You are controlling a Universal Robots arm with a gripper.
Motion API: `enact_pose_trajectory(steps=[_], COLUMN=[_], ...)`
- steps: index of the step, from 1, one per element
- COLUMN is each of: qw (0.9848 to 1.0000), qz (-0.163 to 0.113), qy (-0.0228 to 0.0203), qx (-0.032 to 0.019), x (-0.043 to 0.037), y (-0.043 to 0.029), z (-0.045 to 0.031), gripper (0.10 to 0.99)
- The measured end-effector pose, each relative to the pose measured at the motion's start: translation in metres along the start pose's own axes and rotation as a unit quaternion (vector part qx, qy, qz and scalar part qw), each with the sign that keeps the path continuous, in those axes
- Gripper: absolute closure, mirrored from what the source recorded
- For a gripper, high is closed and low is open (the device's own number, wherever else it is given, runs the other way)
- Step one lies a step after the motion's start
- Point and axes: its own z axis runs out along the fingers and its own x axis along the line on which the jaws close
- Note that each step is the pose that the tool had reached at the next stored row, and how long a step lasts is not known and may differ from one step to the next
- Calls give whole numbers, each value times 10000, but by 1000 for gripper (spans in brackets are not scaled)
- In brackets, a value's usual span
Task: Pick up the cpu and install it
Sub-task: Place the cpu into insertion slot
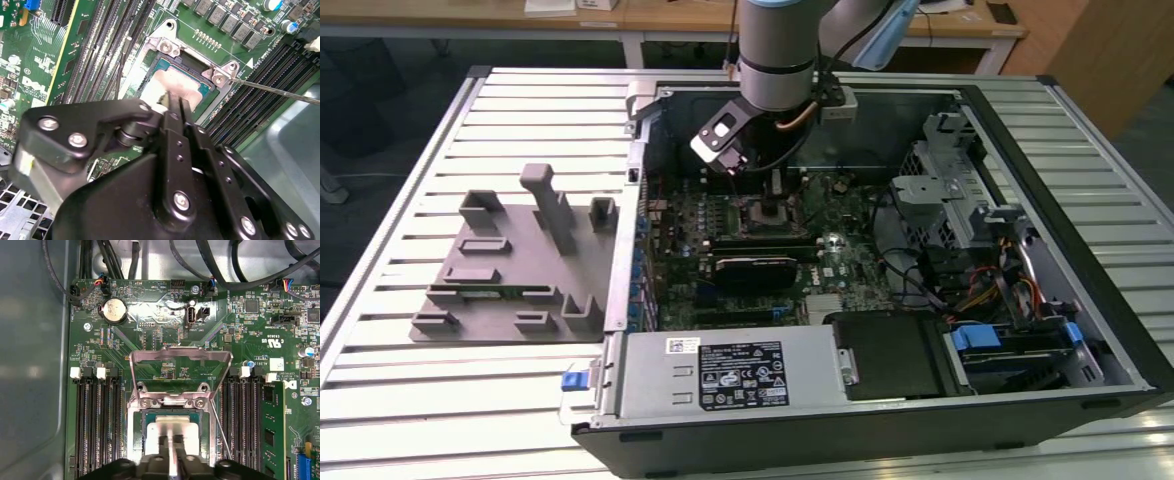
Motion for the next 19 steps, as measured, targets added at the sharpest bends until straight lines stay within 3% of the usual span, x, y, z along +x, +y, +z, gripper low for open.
enact_pose_trajectory(steps=[3,19], qw=[10000,10000], qz=[0,0], qy=[0,-1], qx=[0,1], x=[0,0], y=[0,-4], z=[-1,51], gripper=[980,980])
